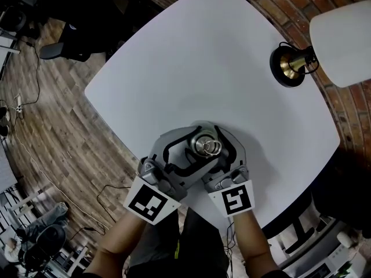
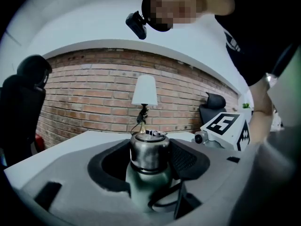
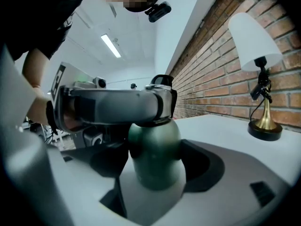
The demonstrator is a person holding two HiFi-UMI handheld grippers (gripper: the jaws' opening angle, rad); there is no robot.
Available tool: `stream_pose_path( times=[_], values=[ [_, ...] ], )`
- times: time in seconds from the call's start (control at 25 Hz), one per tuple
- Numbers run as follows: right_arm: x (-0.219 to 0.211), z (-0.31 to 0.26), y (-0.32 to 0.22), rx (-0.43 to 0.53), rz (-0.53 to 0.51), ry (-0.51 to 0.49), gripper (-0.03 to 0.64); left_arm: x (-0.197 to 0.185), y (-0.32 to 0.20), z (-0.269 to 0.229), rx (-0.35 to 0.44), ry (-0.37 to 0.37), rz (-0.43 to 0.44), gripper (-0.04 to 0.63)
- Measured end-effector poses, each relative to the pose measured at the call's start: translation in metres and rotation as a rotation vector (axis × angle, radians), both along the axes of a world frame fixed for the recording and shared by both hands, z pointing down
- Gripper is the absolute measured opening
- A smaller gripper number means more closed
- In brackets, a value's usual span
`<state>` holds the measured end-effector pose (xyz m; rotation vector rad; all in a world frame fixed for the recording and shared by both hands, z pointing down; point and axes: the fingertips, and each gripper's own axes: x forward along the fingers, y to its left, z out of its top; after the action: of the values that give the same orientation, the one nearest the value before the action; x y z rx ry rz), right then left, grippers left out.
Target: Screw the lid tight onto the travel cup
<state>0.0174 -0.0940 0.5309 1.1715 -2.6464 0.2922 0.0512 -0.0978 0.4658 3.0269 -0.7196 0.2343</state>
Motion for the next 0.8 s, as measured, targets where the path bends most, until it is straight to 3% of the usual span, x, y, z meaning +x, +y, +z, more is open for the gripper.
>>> stream_pose_path(
  times=[0.24, 0.4, 0.6, 0.8],
  values=[
    [0.0, -0.001, 0.001, 0.0, -0.004, 0.008, 0.328, 0.004, 0.009, -0.002, -0.037, 0.012, 0.37, 0.259],
    [-0.001, -0.001, 0.001, 0.001, -0.002, 0.001, 0.328, 0.003, 0.013, -0.002, -0.036, 0.011, 0.514, 0.262],
    [-0.001, 0.0, 0.001, -0.003, -0.003, 0.002, 0.328, 0.005, 0.014, -0.002, -0.085, 0.021, 0.606, 0.265],
    [-0.001, -0.001, 0.001, 0.0, -0.004, 0.004, 0.328, 0.003, 0.012, 0.006, -0.063, -0.035, 0.541, 0.302]
  ],
)
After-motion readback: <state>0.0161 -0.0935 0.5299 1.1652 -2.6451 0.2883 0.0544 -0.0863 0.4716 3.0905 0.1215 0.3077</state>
